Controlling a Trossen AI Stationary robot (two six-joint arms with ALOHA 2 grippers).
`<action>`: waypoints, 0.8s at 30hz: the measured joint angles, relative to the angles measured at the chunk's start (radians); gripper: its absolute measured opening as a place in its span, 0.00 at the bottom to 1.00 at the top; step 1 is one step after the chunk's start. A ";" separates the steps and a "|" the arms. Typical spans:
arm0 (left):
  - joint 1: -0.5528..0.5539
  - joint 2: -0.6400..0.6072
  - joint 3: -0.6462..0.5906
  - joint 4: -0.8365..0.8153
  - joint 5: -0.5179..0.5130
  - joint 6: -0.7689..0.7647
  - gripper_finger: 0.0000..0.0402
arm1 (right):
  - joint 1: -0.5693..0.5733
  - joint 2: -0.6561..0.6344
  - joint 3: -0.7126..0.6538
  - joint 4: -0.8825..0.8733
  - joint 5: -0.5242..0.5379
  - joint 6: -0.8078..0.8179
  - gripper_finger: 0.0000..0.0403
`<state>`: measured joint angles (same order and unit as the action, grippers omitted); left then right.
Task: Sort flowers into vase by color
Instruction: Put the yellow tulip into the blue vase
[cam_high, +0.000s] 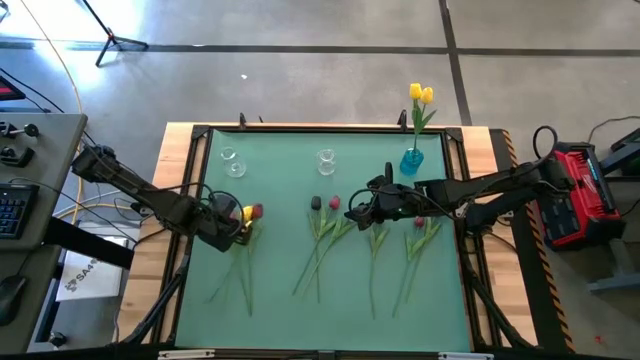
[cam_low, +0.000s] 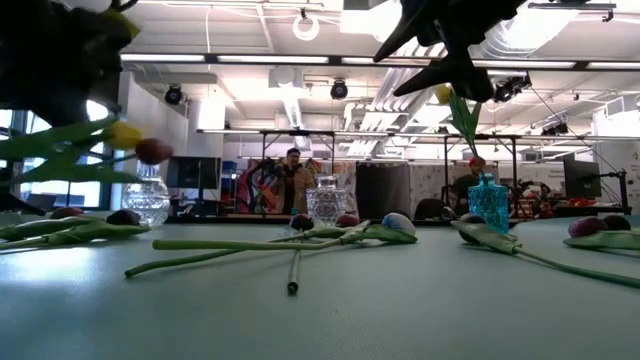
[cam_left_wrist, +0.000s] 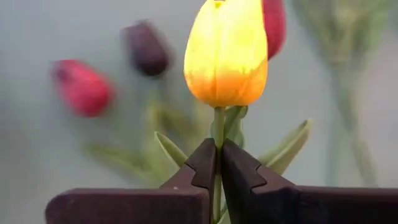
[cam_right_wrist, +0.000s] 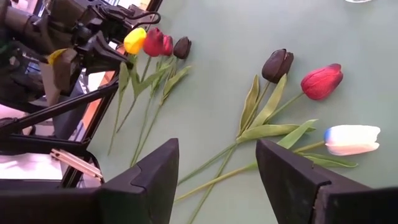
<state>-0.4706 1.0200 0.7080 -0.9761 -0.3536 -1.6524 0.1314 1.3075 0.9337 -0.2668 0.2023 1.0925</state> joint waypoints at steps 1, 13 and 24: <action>0.000 -0.002 -0.001 -0.036 0.016 -0.009 0.04 | 0.000 0.000 0.000 0.001 0.000 -0.011 0.52; 0.000 -0.039 -0.002 -0.062 0.016 -0.038 0.04 | 0.000 0.000 0.000 -0.010 0.028 0.007 0.58; 0.016 0.021 -0.128 0.084 -0.020 0.008 0.15 | -0.002 0.000 0.000 -0.014 0.034 0.027 0.55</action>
<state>-0.4543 1.0413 0.5802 -0.8918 -0.3738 -1.6443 0.1291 1.3075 0.9337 -0.2806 0.2362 1.1194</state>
